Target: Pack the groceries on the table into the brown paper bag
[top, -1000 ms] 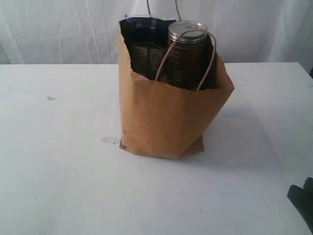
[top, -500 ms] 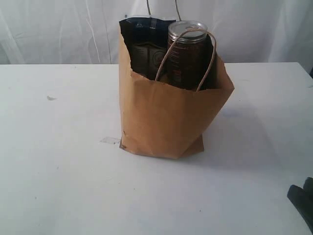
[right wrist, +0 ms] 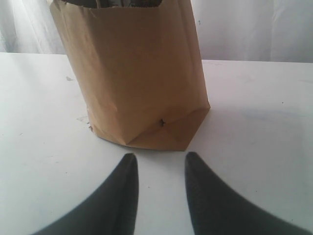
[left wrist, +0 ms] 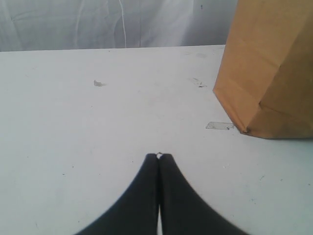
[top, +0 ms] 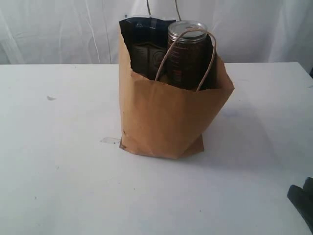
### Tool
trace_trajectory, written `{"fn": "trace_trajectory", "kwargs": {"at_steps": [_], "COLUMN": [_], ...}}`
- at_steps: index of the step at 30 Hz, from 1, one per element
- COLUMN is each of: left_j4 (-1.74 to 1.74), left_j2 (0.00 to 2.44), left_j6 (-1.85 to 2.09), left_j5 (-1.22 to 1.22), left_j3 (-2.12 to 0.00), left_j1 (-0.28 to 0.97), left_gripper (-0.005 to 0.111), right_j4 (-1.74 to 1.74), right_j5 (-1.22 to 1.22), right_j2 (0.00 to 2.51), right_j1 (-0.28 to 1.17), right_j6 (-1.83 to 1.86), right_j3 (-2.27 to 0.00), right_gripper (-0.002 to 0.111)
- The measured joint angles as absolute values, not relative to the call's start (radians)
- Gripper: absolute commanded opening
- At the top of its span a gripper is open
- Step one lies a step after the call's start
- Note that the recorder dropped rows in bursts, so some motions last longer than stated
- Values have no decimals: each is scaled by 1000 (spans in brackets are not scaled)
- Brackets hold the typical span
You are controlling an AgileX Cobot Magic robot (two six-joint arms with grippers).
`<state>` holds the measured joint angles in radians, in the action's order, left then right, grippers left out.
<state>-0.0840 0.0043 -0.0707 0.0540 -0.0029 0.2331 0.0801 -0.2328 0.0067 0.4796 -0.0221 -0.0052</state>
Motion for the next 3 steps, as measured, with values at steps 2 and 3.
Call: {"fn": "trace_trajectory", "kwargs": {"at_steps": [2, 3], "left_j4": [-84, -84], "left_j2": [4, 4], "left_j6": [-71, -71], "left_j5": [54, 54], "left_j3": [-3, -3], "left_j1": [233, 233], "left_gripper": [0, 0], "right_j4": [80, 80], "right_j5": [-233, -233], "right_j2": [7, 7], "right_j1": [480, 480], "right_j6": [-22, -22], "right_j3": [-5, -5], "right_gripper": [31, 31]}}
